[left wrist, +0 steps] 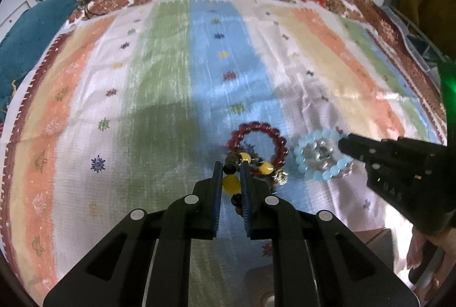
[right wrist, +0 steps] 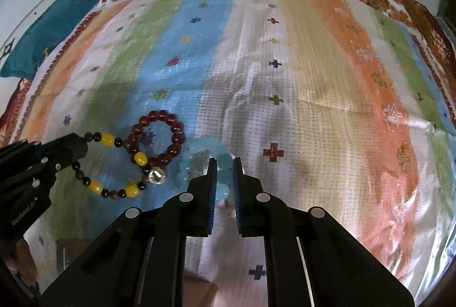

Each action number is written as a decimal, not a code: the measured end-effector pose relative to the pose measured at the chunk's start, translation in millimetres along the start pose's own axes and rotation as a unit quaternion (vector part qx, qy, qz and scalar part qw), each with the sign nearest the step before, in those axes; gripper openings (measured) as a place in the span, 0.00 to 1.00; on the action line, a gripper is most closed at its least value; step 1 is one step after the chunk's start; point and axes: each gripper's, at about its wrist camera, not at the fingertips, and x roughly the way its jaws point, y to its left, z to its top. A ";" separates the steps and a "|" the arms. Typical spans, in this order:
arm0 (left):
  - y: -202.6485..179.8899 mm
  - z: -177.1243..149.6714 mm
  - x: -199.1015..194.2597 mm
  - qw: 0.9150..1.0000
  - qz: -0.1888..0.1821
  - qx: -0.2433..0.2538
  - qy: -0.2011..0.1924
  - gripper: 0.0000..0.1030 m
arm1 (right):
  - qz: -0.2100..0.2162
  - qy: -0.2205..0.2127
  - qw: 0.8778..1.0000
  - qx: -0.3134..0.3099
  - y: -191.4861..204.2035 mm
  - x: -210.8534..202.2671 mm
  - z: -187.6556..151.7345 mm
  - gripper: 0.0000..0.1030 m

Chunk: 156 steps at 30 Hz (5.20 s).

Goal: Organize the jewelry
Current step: 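Grasp the black-and-yellow bead bracelet with the left tool while the right tool grasps the light blue bracelet, then lift and carry both bracelets over the silver tin, then lower both bracelets into the tin and open both tools, then move both open tools to the dark red and clear crystal bracelets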

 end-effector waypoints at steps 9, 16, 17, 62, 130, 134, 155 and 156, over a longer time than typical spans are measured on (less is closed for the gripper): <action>-2.5 0.1 -18.9 1.000 -0.007 -0.006 -0.016 0.11 | 0.000 -0.025 1.000 -0.009 7.8 -24.8 -1.5 0.12; -9.6 -3.1 -30.2 1.000 -0.017 0.006 -0.026 0.11 | 0.006 -0.039 0.999 -0.004 6.6 -41.3 -3.1 0.12; -11.5 -3.1 -32.9 0.999 -0.016 0.009 -0.028 0.11 | 0.008 -0.041 0.999 -0.003 7.1 -43.6 -3.8 0.12; -36.1 -58.5 -142.4 0.993 -0.064 0.019 -0.094 0.11 | 0.072 -0.111 0.991 -0.031 41.4 -159.9 -72.7 0.12; -10.8 -32.8 -44.3 0.999 0.044 0.002 -0.027 0.84 | 0.019 -0.030 0.999 0.029 -11.1 -77.1 -51.4 0.71; -8.9 -30.5 -39.4 0.998 0.049 0.007 -0.025 0.84 | 0.017 -0.026 0.999 0.029 -13.4 -71.9 -48.4 0.71; 2.5 -14.5 -1.9 0.999 0.046 0.007 -0.011 0.84 | -0.008 -0.027 0.998 0.057 -38.0 -37.2 -30.8 0.71; 4.4 -14.0 0.4 0.999 0.046 0.005 -0.008 0.85 | -0.008 -0.027 0.998 0.056 -38.2 -35.7 -29.7 0.71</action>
